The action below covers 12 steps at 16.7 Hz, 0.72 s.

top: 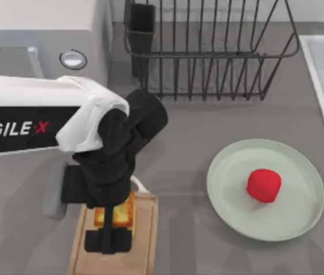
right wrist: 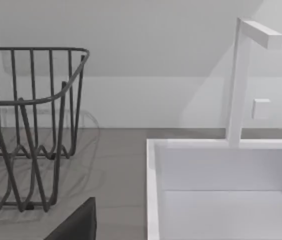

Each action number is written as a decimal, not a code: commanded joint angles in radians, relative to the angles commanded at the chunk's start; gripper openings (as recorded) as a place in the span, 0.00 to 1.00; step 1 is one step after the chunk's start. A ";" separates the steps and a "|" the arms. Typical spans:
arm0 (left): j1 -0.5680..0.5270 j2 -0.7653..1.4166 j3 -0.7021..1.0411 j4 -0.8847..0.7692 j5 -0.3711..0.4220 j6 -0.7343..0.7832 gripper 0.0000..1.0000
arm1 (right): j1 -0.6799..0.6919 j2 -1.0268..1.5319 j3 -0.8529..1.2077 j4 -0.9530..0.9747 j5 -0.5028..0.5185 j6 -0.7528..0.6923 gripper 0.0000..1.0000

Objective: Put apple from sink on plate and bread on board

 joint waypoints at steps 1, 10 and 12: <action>0.000 0.000 0.000 0.000 0.000 0.000 1.00 | 0.000 0.000 0.000 0.000 0.000 0.000 1.00; 0.033 -0.097 -0.019 0.043 -0.001 0.100 1.00 | 0.000 0.000 0.000 0.000 0.000 0.000 1.00; 0.066 -0.193 -0.047 0.088 -0.002 0.212 1.00 | 0.000 0.000 0.000 0.000 0.000 0.000 1.00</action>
